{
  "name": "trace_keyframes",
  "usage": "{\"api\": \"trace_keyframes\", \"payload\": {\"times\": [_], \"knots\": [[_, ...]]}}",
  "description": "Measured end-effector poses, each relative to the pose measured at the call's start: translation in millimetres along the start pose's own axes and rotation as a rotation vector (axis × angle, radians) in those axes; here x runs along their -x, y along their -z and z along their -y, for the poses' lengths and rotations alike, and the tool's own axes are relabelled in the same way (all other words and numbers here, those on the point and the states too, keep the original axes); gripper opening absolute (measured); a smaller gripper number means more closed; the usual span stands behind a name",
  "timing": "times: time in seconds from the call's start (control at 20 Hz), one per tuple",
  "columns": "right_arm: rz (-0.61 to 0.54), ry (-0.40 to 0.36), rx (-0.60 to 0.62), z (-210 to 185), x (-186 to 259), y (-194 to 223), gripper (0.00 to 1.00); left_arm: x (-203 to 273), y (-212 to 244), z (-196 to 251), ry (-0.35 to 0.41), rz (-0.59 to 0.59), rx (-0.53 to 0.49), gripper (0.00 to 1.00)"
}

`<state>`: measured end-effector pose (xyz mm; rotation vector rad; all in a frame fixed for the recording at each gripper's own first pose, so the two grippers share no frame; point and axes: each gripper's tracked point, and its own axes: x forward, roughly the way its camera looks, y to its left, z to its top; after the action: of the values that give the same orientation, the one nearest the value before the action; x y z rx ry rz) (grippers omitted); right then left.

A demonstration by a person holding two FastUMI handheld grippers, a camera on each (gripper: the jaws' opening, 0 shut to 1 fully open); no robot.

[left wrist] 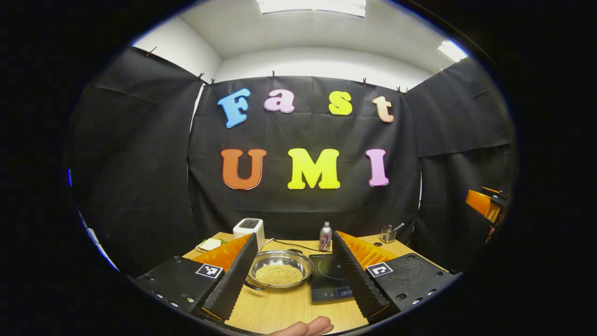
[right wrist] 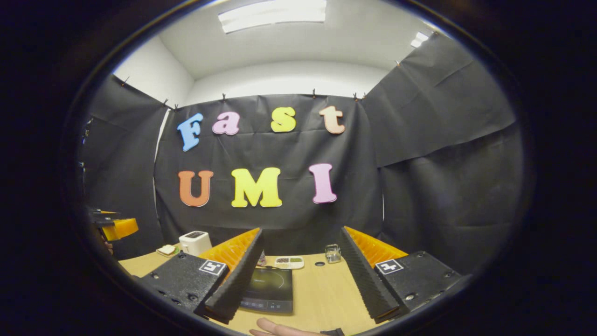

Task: First push the handle of the pot to place it horizontally, then grasp the pot with both hands and set it on the induction cooktop.

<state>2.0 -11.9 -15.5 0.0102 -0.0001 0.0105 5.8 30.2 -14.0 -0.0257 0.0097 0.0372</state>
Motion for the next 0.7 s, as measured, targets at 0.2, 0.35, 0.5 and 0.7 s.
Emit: {"api": "trace_keyframes", "payload": {"times": [0.2,0.35,0.5,0.7], "knots": [[-0.008,-0.004,0.004,-3.2,-1.5,5.1,0.99,-3.9,8.4,-8.2,-0.024,-0.016,-0.007,0.96],[-0.016,-0.003,0.007,-4.0,-3.6,9.1,0.98,-7.3,16.2,-9.4,-0.018,-0.032,0.002,0.96],[-0.025,-0.003,0.009,-5.8,-4.7,13.6,0.98,-13.9,31.1,-7.4,0.009,-0.065,0.009,0.82],[-0.039,-0.006,0.013,-9.3,-9.3,20.3,0.98,-22.0,52.5,-10.7,0.022,-0.138,-0.056,0.43]]}}
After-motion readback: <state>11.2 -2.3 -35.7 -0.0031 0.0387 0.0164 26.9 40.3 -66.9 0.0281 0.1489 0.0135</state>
